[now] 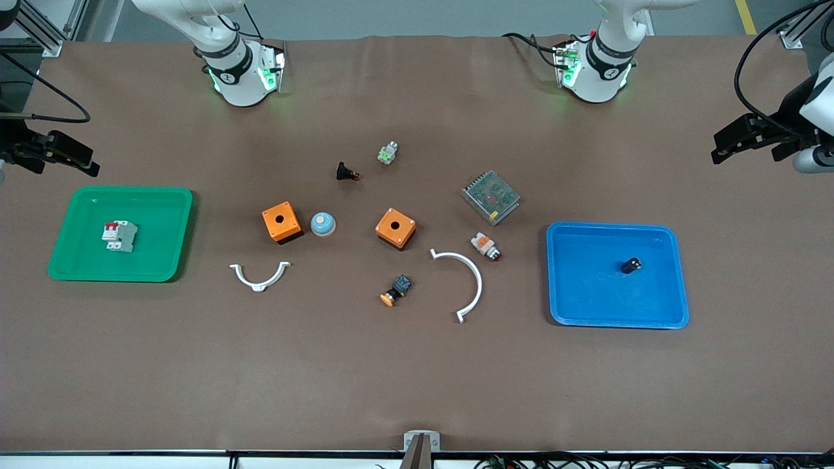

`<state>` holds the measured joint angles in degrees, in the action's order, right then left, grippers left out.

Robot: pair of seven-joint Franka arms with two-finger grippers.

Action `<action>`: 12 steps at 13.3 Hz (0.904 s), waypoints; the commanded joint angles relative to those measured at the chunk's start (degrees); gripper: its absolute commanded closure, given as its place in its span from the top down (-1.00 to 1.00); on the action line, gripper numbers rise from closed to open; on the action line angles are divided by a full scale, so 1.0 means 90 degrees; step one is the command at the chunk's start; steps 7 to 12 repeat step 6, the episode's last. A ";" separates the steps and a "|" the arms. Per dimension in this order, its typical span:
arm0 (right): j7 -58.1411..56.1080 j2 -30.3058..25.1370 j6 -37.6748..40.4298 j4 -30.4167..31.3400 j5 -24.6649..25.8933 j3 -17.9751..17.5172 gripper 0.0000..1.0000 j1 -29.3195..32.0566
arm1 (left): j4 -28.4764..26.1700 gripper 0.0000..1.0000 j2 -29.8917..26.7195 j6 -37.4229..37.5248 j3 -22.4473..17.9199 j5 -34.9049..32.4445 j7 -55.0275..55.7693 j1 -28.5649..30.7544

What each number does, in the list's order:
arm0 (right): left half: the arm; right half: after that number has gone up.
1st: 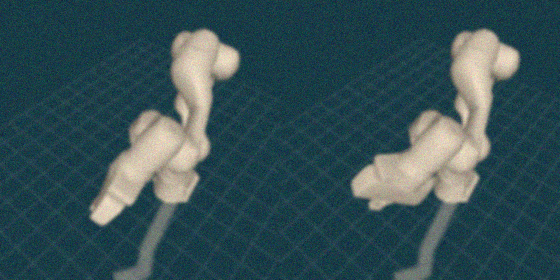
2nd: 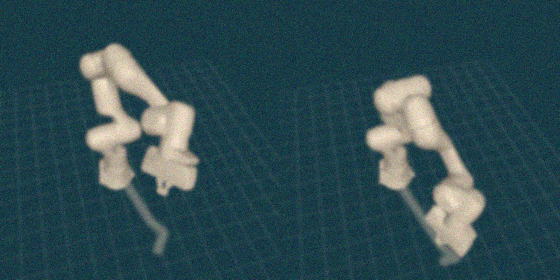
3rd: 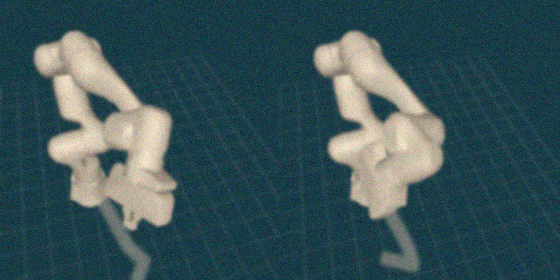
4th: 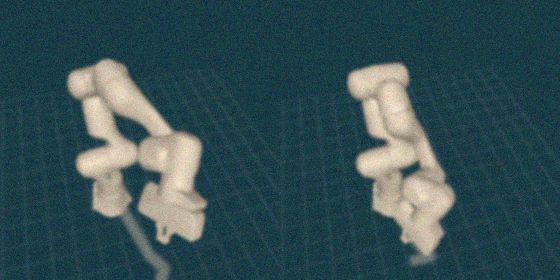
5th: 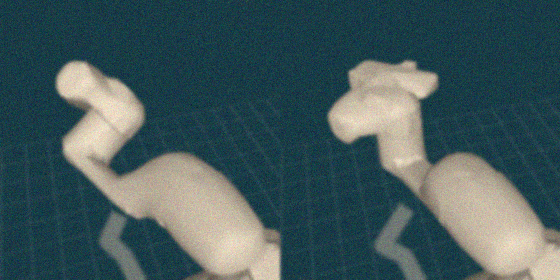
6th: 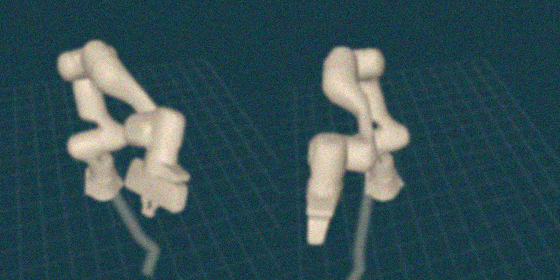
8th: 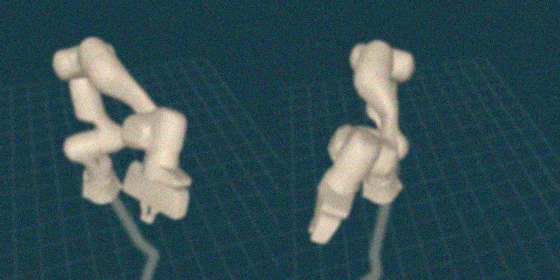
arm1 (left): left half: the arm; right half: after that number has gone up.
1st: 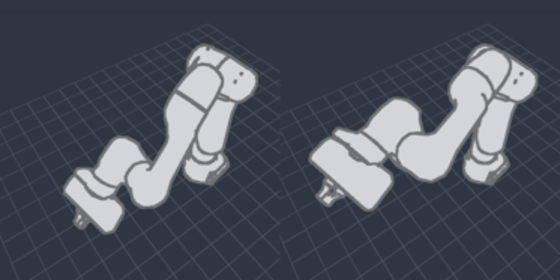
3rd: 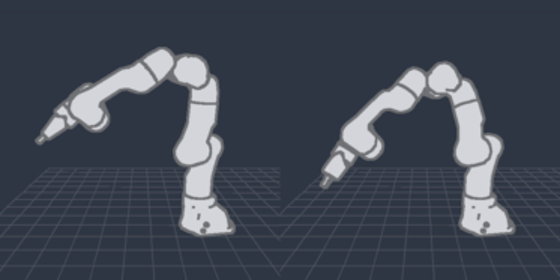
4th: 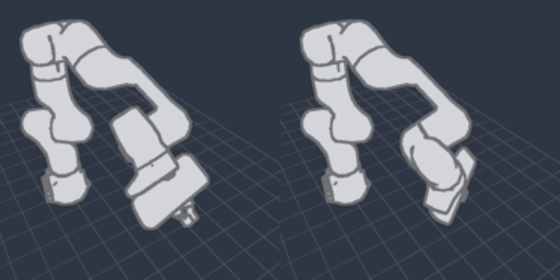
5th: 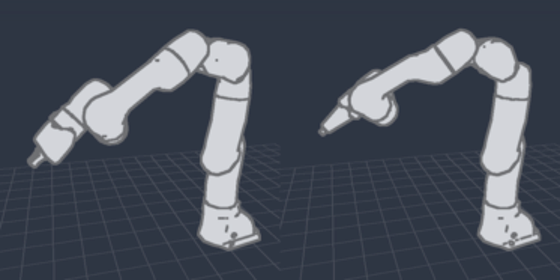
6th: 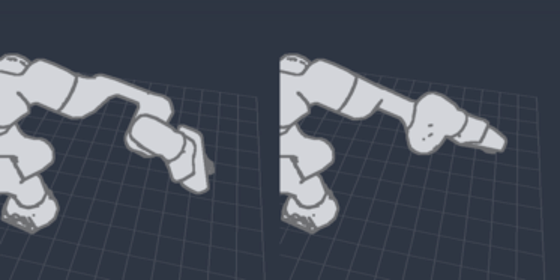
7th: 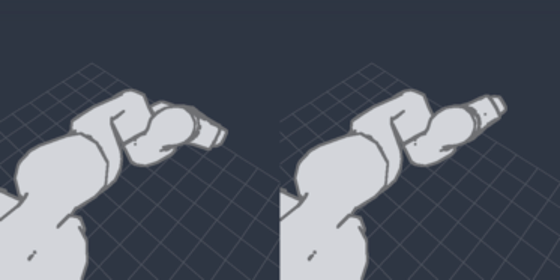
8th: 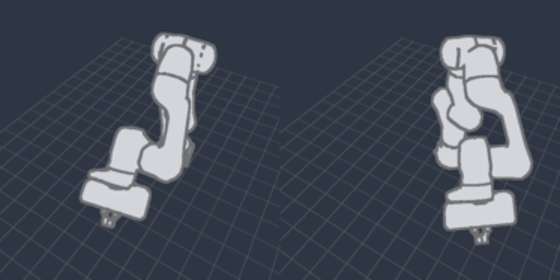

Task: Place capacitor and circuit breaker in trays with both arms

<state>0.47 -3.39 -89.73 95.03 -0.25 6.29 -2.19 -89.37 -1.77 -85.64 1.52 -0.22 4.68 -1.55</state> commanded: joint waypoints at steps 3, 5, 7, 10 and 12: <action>-0.0033 0.0083 0.0077 -0.0178 -0.0050 0.0004 1.00 0.0028 | 0.0077 1.00 0.0021 0.0072 0.0027 -0.0171 -0.0002 -0.0013; -0.0033 0.0083 0.0068 -0.0188 -0.0050 0.0004 1.00 0.0028 | 0.0077 1.00 0.0021 0.0072 0.0017 -0.0171 0.0008 -0.0013; -0.0033 0.0083 0.0068 -0.0188 -0.0050 0.0004 1.00 0.0028 | 0.0067 1.00 0.0021 0.0072 0.0027 -0.0171 0.0008 -0.0013; -0.0033 0.0083 0.0068 -0.0188 -0.0050 0.0004 1.00 0.0028 | 0.0067 1.00 0.0021 0.0072 0.0027 -0.0171 0.0008 -0.0013; -0.0033 0.0083 0.0068 -0.0188 -0.0050 0.0004 1.00 0.0028 | 0.0067 1.00 0.0021 0.0072 0.0027 -0.0171 0.0008 -0.0013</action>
